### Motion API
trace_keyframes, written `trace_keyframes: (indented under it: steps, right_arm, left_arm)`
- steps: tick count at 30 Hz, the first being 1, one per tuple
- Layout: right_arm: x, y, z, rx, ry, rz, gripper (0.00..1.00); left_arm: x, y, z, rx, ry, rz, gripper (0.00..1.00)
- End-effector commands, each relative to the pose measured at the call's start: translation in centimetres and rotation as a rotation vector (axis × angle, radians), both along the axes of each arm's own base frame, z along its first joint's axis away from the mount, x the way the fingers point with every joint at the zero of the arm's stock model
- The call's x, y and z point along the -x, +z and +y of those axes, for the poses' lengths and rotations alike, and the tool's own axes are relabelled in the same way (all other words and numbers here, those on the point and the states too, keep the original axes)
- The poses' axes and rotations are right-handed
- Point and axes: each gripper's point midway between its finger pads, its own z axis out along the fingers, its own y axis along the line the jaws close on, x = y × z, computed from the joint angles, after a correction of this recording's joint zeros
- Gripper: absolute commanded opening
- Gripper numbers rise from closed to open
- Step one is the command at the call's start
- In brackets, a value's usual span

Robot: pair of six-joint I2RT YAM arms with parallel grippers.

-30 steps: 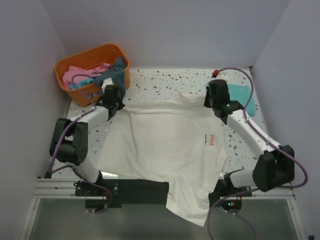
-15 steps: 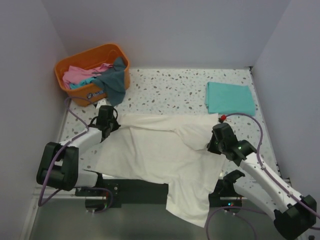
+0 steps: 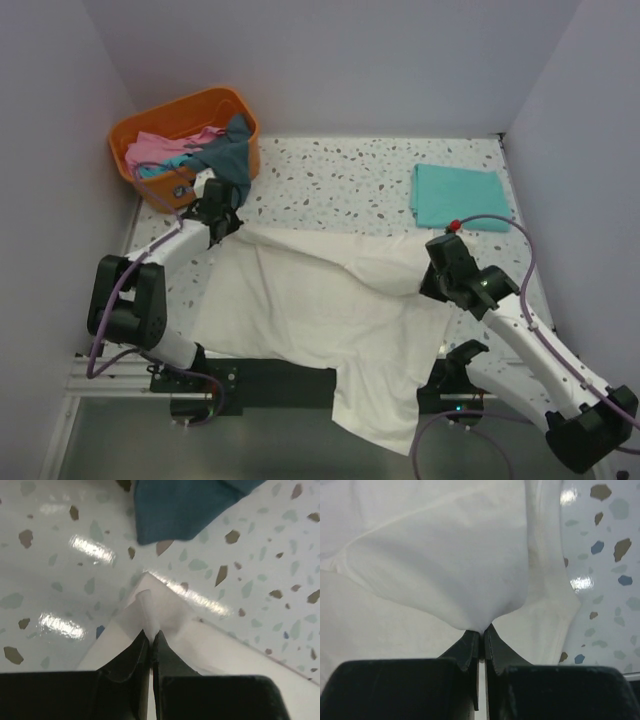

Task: Fold and stack the t-shirts
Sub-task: Fold the tshirt

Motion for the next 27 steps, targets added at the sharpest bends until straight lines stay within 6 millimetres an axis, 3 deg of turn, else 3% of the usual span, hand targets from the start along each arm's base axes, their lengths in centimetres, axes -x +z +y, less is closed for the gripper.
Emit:
trace_keyframes:
  steps: [1, 2, 4, 6, 7, 9, 10, 12, 13, 14, 16, 17, 19, 20, 22, 23, 26, 27]
  right_arm:
    - [-2.7, 4.6, -1.1, 0.077, -0.040, -0.121, 0.00]
    - [-3.5, 6.0, -1.2, 0.089, -0.043, -0.159, 0.00]
    - [-4.1, 7.0, -1.3, 0.103, -0.043, -0.177, 0.00]
    - [-4.4, 7.4, -0.7, 0.082, -0.021, -0.188, 0.00]
    - [-4.3, 7.3, -0.4, 0.068, -0.007, -0.183, 0.00]
    - [-3.5, 6.0, 0.2, 0.037, 0.021, -0.141, 0.00]
    - [-3.1, 5.4, 0.4, 0.026, 0.026, -0.124, 0.00]
    - [-1.6, 3.4, 0.7, -0.005, 0.035, -0.063, 0.00]
    - [-1.1, 2.7, 0.7, -0.009, 0.032, -0.045, 0.00]
    - [-0.1, 0.9, 0.6, -0.012, 0.033, 0.003, 0.00]
    - [1.3, -0.6, 1.9, -0.088, 0.078, 0.055, 0.00]
    - [2.2, -2.4, 2.2, -0.113, 0.088, 0.093, 0.03]
    - [3.5, -3.4, 3.7, -0.204, 0.137, 0.127, 0.14]
    - [4.4, -4.5, 4.0, -0.222, 0.154, 0.160, 0.30]
    - [4.6, -4.7, 3.9, -0.224, 0.157, 0.161, 0.45]
    - [4.2, -3.9, 3.8, -0.211, 0.163, 0.143, 0.66]
    - [3.4, -1.4, 3.3, -0.161, 0.186, 0.115, 0.91]
    - [2.9, -0.6, 3.2, -0.154, 0.184, 0.094, 0.93]
  left_arm:
    - [-4.8, 5.8, -0.1, -0.025, 0.006, -0.115, 0.00]
    - [-5.3, 6.3, -0.2, -0.032, -0.011, -0.117, 0.00]
    - [-6.2, 7.2, -0.3, -0.039, -0.016, -0.122, 0.00]
    - [-6.0, 6.9, -0.1, -0.049, -0.011, -0.109, 0.00]
    - [-5.3, 5.8, 0.0, -0.055, -0.009, -0.084, 0.00]
    - [-4.6, 4.9, 0.0, -0.046, -0.012, -0.080, 0.00]
    - [-3.2, 3.1, 0.2, -0.047, -0.017, -0.042, 0.00]
    - [-2.0, 2.0, 0.2, -0.032, -0.010, -0.026, 0.00]
    - [-0.2, 0.2, 0.5, -0.030, 0.003, 0.018, 0.00]
    - [0.7, -0.8, 0.7, -0.032, 0.010, 0.041, 0.03]
    - [2.7, -2.8, 1.0, -0.030, 0.019, 0.086, 0.09]
    - [3.3, -3.3, 1.1, -0.035, 0.021, 0.105, 0.22]
    - [4.6, -3.7, 2.1, -0.070, 0.055, 0.133, 0.39]
    - [5.5, -3.8, 2.6, -0.085, 0.078, 0.159, 0.75]
    - [5.4, -2.2, 3.5, -0.110, 0.127, 0.128, 0.98]
    - [5.8, -1.6, 3.7, -0.117, 0.134, 0.137, 1.00]
    - [5.0, 2.0, 3.7, -0.103, 0.154, 0.082, 1.00]
    - [4.6, 2.9, 3.5, -0.094, 0.147, 0.066, 1.00]
